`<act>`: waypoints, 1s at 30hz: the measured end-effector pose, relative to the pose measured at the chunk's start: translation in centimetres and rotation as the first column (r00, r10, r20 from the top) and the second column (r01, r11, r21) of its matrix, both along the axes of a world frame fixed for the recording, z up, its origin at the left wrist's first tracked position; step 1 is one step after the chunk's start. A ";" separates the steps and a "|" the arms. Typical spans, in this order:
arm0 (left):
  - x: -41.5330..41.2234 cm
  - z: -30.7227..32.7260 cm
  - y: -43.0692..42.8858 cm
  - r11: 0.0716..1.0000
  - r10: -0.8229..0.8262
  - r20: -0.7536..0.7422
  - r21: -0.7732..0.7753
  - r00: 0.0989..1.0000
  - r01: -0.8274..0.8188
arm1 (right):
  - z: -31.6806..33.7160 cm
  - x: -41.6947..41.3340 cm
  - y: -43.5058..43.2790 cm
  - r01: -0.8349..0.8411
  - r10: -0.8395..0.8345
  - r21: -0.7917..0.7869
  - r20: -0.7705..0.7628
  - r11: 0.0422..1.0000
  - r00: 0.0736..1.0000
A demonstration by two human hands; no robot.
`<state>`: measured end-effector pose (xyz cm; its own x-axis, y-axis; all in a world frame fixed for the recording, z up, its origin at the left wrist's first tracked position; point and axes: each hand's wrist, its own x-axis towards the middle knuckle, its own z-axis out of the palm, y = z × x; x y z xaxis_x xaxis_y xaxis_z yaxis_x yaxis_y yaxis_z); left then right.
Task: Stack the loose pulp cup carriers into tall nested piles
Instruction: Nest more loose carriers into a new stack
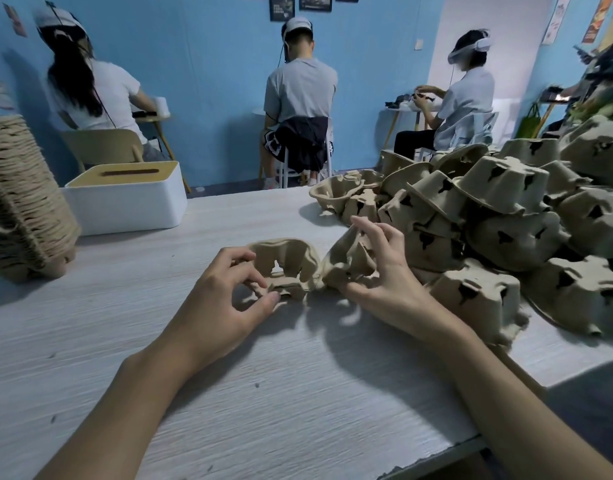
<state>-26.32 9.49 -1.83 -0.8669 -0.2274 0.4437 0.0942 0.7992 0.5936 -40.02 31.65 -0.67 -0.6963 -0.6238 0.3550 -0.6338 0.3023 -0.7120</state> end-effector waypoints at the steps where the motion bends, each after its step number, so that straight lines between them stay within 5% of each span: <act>1: 0.0 0.0 0.0 1.000 0.004 0.000 0.000 1.000 -0.004 | 0.0 0.1 0.0 0.021 -0.021 -0.038 0.004 0.999 1.000; 6: 0.2 0.2 -0.5 0.999 0.044 0.003 0.001 0.999 -0.044 | 0.1 0.0 -0.4 0.185 -0.196 -0.221 -0.031 0.958 0.980; 12: 0.4 0.4 0.7 0.999 -0.045 0.037 0.000 0.998 0.045 | 0.6 1.0 -0.8 0.100 -0.069 -0.518 0.079 0.850 0.994; 17: 0.0 0.4 2.1 0.990 -0.141 0.037 0.008 0.989 0.141 | 0.4 2.0 -1.1 -0.019 0.071 -0.439 0.103 0.899 0.992; 22: 0.1 0.0 2.1 0.972 -0.107 0.056 0.215 0.993 0.092 | 0.4 2.4 -1.2 -0.062 0.127 -0.399 0.139 0.915 0.982; 30: -0.1 -0.2 1.9 0.969 -0.133 0.032 0.215 0.991 0.124 | 0.3 2.7 0.1 0.008 -0.012 -0.131 -0.029 0.991 1.000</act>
<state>-26.46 11.43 -2.05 -0.9130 -0.1973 0.3570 0.1570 0.6378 0.7540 -37.28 31.76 -0.34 -0.6905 -0.5638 0.4532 -0.6523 0.2145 -0.7270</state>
